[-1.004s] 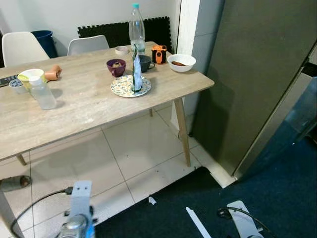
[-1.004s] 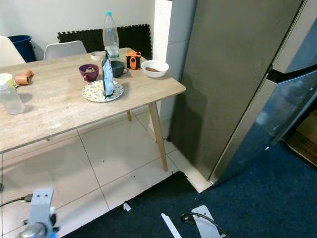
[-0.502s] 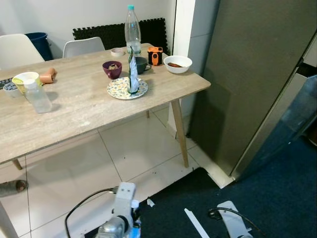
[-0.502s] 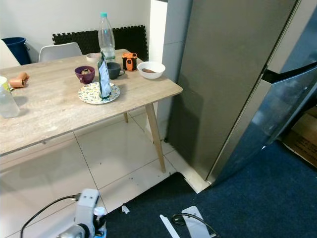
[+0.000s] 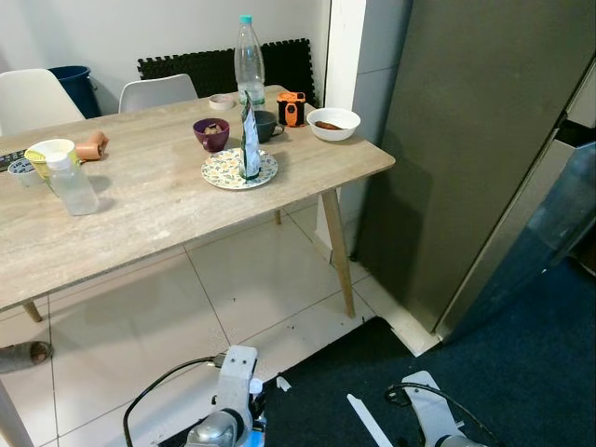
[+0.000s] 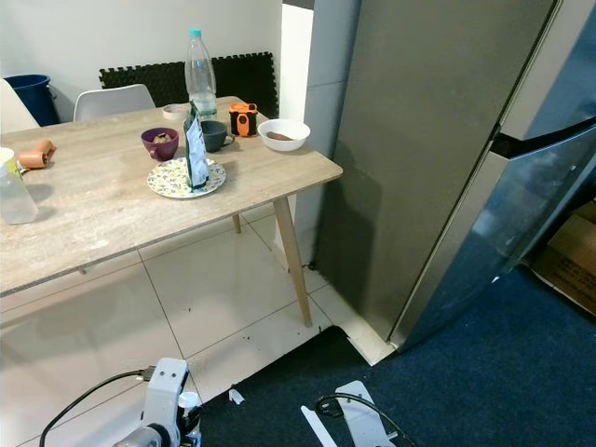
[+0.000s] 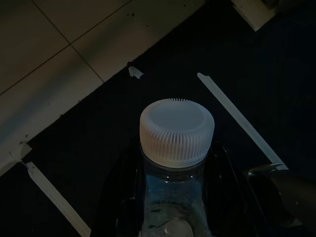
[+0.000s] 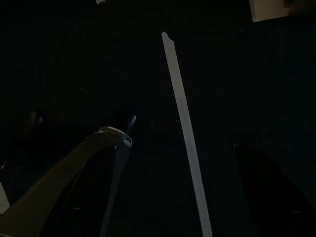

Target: Restocking fridge

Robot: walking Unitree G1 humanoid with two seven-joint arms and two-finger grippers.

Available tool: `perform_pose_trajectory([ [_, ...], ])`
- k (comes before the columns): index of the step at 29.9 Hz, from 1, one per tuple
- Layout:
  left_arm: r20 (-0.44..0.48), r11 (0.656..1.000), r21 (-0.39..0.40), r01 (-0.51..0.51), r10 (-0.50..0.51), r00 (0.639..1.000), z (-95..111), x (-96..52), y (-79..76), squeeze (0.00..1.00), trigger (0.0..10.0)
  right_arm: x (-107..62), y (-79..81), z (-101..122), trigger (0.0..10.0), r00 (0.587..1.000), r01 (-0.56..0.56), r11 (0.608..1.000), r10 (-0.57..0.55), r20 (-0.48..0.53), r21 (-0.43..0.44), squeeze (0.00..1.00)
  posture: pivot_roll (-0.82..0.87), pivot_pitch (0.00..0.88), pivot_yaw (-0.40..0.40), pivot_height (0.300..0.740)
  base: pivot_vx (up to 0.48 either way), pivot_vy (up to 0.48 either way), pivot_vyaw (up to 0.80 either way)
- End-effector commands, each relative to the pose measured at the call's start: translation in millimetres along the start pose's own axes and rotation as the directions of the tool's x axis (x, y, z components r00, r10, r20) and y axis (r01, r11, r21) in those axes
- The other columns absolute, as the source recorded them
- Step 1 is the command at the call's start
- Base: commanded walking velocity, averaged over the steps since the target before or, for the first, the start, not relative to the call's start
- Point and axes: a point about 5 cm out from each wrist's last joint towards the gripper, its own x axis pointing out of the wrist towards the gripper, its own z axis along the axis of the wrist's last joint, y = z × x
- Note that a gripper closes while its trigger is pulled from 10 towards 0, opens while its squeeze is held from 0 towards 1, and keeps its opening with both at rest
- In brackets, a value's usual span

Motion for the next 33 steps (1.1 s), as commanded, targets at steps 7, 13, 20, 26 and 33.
perform_pose_trajectory([
  [7, -0.180, 0.999, -0.037, 0.006, -0.012, 0.984, -48, -10.5, -2.1, 0.00, 10.0, -0.4, -0.7, -3, 10.0, 1.000, 0.004, 1.000, -0.004, -0.009, -0.005, 0.00, -0.04, 0.000, -0.034, 0.740, 0.000, 0.000, 0.00],
  [13, -0.202, 0.999, 0.009, -0.036, 0.037, 0.979, -52, -14.5, 9.9, 0.00, 10.0, -1.3, -4.3, -7, 10.0, 1.000, 0.023, 1.000, -0.023, -0.017, -0.017, 0.00, -0.04, 0.000, -0.033, 0.740, 0.000, 0.000, 0.00],
  [20, -0.259, 0.950, 0.187, -0.250, 0.293, 0.921, -65, -39.3, 70.0, 0.00, 10.0, -5.4, -15.0, -22, 10.0, 0.997, 0.061, 0.998, -0.062, -0.048, -0.018, 0.00, -0.04, 0.000, -0.036, 0.740, 0.000, 0.000, 0.00],
  [26, -0.231, 0.907, 0.233, -0.350, 0.401, 0.886, -60, -48.2, 92.2, 0.00, 10.0, -5.6, -13.6, -24, 10.0, 0.997, 0.063, 0.998, -0.064, -0.053, -0.016, 0.00, -0.04, 0.000, -0.037, 0.740, 0.000, 0.000, 0.00],
  [33, -0.215, 0.931, 0.115, -0.348, 0.365, 0.906, -59, -41.3, 79.0, 0.00, 10.0, -5.2, -13.7, -22, 10.0, 0.996, 0.070, 0.997, -0.071, -0.047, -0.020, 0.00, -0.04, 0.000, -0.039, 0.740, 0.000, 0.000, 0.00],
])
